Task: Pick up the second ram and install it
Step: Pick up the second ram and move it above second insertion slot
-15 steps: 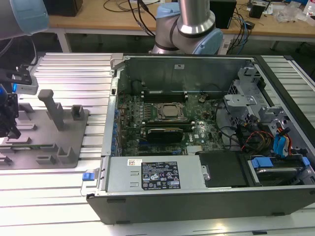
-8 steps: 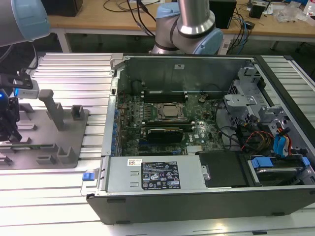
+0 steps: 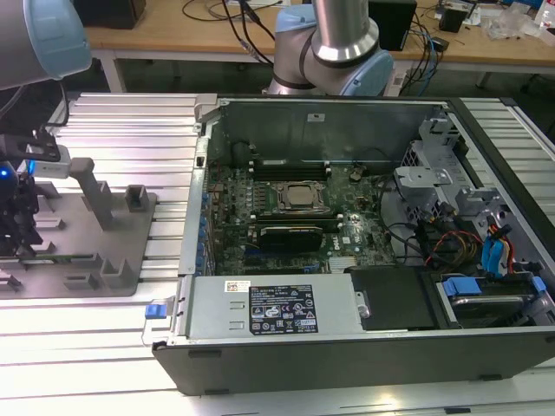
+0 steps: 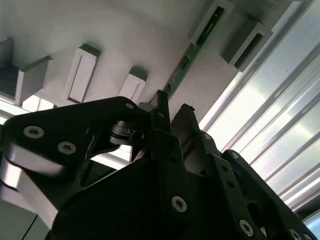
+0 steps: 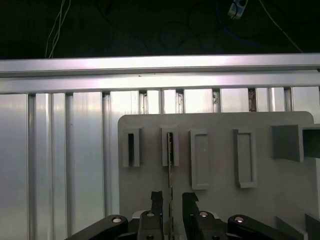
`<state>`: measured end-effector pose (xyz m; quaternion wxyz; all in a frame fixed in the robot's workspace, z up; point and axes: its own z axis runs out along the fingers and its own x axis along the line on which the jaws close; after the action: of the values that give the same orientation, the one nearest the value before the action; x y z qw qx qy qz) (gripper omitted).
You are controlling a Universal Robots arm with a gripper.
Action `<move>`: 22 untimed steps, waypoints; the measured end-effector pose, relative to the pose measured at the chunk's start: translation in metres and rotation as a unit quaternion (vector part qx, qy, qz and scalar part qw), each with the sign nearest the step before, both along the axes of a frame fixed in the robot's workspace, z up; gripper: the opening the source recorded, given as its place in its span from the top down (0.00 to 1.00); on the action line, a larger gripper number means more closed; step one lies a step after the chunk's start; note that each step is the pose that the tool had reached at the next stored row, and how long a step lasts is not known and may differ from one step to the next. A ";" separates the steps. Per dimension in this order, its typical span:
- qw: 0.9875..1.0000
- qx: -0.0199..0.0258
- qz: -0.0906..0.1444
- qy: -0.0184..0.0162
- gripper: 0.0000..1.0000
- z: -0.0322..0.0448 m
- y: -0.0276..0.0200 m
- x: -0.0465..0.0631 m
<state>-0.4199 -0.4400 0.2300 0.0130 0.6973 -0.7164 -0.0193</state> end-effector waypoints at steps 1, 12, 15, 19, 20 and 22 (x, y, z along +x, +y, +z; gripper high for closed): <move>1.000 0.000 0.001 0.000 0.72 -0.0006 0.0001 0.000; 0.999 0.000 0.045 0.000 0.72 -0.0207 0.0007 0.000; 0.999 0.000 0.045 0.000 0.72 -0.0209 0.0010 0.000; 0.999 0.000 0.045 0.000 0.81 -0.0210 0.0010 0.000; 0.999 0.000 0.045 0.000 0.81 -0.0208 0.0010 0.000; 0.999 -0.001 0.045 0.000 0.81 -0.0209 0.0010 0.000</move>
<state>-0.4201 -0.4390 0.2091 0.0143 0.7290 -0.6841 -0.0184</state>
